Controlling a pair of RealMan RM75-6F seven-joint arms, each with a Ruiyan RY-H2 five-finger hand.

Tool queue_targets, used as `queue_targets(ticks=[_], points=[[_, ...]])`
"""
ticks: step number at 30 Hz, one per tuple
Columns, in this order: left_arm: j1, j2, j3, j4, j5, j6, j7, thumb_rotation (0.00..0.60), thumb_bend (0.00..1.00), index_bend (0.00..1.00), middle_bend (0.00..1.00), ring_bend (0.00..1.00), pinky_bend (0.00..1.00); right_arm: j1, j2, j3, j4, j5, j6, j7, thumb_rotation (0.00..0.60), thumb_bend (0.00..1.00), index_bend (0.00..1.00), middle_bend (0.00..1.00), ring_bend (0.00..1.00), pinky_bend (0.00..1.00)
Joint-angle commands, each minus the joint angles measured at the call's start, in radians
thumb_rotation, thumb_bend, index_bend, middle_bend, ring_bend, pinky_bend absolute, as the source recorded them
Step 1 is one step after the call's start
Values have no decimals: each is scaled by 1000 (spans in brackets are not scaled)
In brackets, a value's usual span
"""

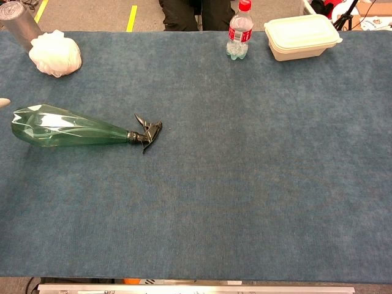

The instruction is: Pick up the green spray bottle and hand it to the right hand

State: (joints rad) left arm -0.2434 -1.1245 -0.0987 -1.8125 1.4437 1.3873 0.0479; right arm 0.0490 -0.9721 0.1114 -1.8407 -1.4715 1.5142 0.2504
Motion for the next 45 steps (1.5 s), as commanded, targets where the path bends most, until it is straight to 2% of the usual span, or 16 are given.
queue_targets(ticks=[1,7,12,17,22,29,36,45], points=[[-1,-2,1,1,-1,-3,1,600,153,108,21,0,104,0,0,0,-1,2,0,-1,600,307,204,263,129,207],[-9,0,2,2,-3,-19,5,600,153,108,21,0,103,3,2,7,1,6,-2,-3,600,307,204,263,129,206],[-45,27,3,0,26,-67,24,600,153,108,31,0,104,26,21,34,-8,17,-15,6,600,306,204,263,128,207],[-107,67,17,-11,46,-182,25,600,153,100,18,0,104,49,35,57,-12,37,-36,6,600,307,204,263,129,206],[-185,116,29,-46,15,-336,97,600,152,39,0,0,104,58,38,64,-15,42,-41,6,600,307,204,263,128,206],[-266,87,29,-64,-160,-476,284,600,152,0,0,0,104,52,34,57,-3,47,-41,20,600,307,204,263,128,206],[-310,16,31,-43,-343,-493,408,600,152,0,0,0,104,43,34,55,13,62,-38,40,600,307,204,263,129,207],[-393,-66,68,8,-564,-499,590,600,152,0,0,0,104,39,29,50,30,63,-43,61,600,307,204,263,128,207]])
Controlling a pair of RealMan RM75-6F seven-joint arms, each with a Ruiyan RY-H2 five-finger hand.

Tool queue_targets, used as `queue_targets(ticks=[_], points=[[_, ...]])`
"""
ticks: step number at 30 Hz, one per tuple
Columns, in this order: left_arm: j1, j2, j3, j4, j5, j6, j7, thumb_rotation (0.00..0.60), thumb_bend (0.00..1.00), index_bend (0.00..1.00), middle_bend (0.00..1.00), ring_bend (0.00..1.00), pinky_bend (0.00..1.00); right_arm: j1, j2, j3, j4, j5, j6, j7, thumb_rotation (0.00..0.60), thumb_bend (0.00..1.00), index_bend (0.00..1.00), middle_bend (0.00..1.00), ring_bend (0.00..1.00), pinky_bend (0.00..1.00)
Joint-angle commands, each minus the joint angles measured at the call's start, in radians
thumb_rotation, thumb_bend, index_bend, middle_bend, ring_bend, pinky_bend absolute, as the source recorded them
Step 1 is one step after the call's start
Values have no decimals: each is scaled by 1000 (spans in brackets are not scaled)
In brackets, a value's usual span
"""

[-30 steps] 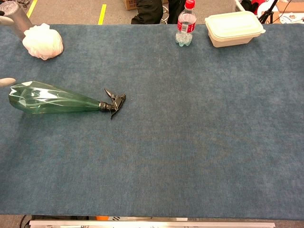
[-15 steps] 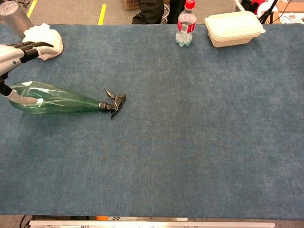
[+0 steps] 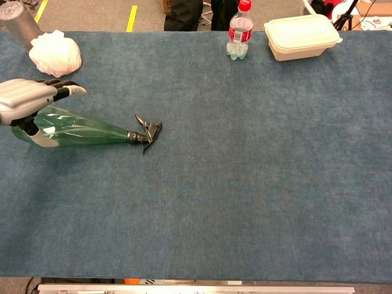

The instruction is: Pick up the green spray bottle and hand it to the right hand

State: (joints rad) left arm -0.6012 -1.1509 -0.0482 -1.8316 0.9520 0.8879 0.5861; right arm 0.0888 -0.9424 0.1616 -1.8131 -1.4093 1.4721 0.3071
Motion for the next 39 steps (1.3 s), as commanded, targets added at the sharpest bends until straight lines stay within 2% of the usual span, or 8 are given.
queue_targets(ticks=[1,5,12,17,23,25,29,39], points=[[-44,-52,23,36,-98,3,69,600,152,0,0,0,104,-2,-1,-1,4,2,-1,7,600,307,204,263,128,207],[-64,-97,40,78,-154,37,123,600,152,0,0,0,104,-4,0,-3,11,3,-3,15,600,307,204,263,128,207],[-67,-172,64,157,-148,105,164,600,152,28,0,0,124,-4,-2,-3,17,4,-6,22,600,306,204,263,128,207],[-65,-203,80,208,-138,115,171,600,168,142,43,2,299,-2,0,-1,16,6,-9,21,600,306,204,263,129,207],[-60,-213,83,235,-103,122,146,600,190,301,201,147,436,4,-3,1,12,3,-13,15,600,307,204,263,129,206],[-54,-204,75,231,-73,113,95,600,194,337,240,183,454,8,-4,2,7,1,-18,14,600,306,204,263,129,206],[-38,-171,53,208,4,92,-43,600,194,348,261,190,463,21,-4,3,-6,-17,-28,15,600,306,204,263,129,207],[-5,-51,-23,64,200,6,-489,600,195,348,269,191,464,89,-7,-2,-57,-104,-94,77,600,305,204,263,129,207]])
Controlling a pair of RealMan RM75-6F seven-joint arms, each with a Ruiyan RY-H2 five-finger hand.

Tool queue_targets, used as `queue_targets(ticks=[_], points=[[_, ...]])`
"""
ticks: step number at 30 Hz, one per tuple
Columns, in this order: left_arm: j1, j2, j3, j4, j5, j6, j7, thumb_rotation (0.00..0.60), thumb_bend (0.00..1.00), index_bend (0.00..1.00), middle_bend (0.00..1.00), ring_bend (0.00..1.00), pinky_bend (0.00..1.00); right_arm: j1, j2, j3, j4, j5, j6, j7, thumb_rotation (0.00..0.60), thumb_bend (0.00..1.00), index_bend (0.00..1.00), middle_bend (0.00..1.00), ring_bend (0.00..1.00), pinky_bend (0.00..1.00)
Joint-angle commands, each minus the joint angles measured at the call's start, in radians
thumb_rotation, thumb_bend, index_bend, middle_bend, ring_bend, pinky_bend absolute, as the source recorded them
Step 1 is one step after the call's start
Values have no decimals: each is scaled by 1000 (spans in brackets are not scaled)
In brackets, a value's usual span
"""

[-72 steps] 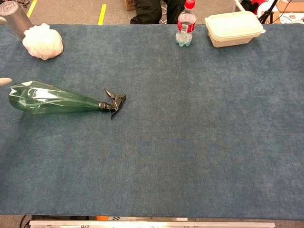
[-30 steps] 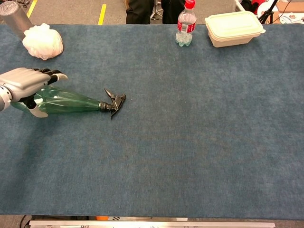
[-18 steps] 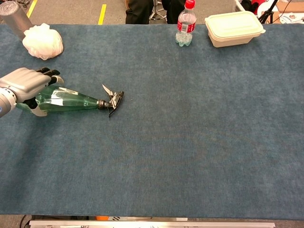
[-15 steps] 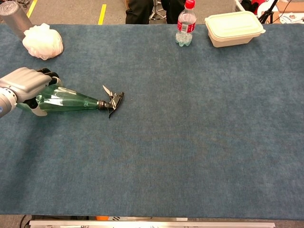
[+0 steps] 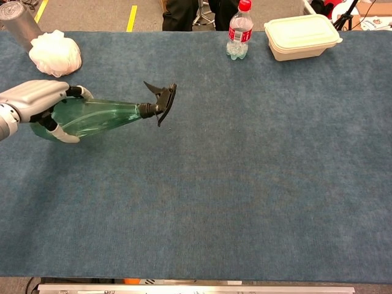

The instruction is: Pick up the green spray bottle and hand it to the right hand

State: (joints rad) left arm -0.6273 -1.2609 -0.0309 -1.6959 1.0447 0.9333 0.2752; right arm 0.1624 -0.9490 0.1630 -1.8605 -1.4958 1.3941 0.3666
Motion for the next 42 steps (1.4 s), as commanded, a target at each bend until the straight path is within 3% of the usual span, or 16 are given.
queue_targets(ticks=[1,6,14,19,28,42], points=[[24,66,-47,-84,122,-42,-217,600,195,348,269,191,463,22,-2,-5,-11,-25,-23,25,600,305,204,263,129,207],[32,118,-70,-163,199,-73,-404,600,195,348,269,191,463,50,-17,-22,-15,-60,-59,78,600,255,204,263,129,208],[17,169,-110,-250,216,-156,-657,600,195,345,268,191,462,87,-76,-36,0,-94,-78,135,600,48,184,261,129,223],[3,186,-131,-278,208,-198,-755,600,194,338,264,190,462,116,-154,-41,9,-85,-104,124,600,33,109,213,86,164],[-11,144,-143,-302,163,-187,-756,600,194,335,264,188,462,185,-278,-5,12,-2,-169,114,600,35,53,156,40,100],[-27,3,-146,-256,62,-100,-633,600,194,326,264,188,461,281,-372,71,-71,180,-292,150,600,35,0,110,0,43]])
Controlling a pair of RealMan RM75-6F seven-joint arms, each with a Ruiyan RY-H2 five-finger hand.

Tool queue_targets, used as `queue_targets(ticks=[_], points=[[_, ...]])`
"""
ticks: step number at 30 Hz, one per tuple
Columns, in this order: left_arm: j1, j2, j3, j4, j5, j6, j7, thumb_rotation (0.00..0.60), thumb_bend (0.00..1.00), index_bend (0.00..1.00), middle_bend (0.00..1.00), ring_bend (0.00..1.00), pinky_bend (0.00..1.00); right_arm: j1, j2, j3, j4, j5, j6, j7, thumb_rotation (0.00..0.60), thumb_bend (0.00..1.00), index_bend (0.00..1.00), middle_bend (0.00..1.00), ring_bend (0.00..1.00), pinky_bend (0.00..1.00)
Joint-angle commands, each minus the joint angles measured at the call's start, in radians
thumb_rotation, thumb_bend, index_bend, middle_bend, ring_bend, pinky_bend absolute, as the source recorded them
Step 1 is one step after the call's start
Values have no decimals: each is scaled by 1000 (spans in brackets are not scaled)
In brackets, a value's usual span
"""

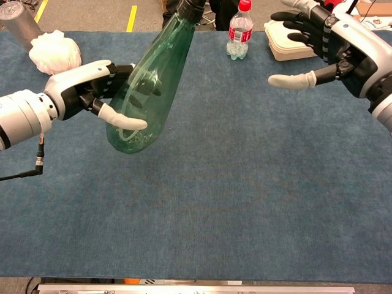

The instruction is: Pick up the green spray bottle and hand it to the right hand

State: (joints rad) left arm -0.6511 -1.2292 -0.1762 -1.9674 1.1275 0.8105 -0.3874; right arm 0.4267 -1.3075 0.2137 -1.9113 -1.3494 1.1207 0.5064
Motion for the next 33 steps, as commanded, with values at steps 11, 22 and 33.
queue_targets(ticks=[11,22,33], points=[[-2,-111,1,37,-60,81,110,600,194,320,264,188,461,88,-99,84,-68,191,-66,-50,600,33,0,82,0,10],[-2,-149,-6,48,-88,87,133,600,194,316,264,187,461,131,-187,120,-75,263,-55,-111,600,29,0,75,0,9],[-10,-184,-26,42,-107,80,130,600,194,315,264,181,461,154,-281,156,-57,283,-3,-142,600,21,0,68,0,8]])
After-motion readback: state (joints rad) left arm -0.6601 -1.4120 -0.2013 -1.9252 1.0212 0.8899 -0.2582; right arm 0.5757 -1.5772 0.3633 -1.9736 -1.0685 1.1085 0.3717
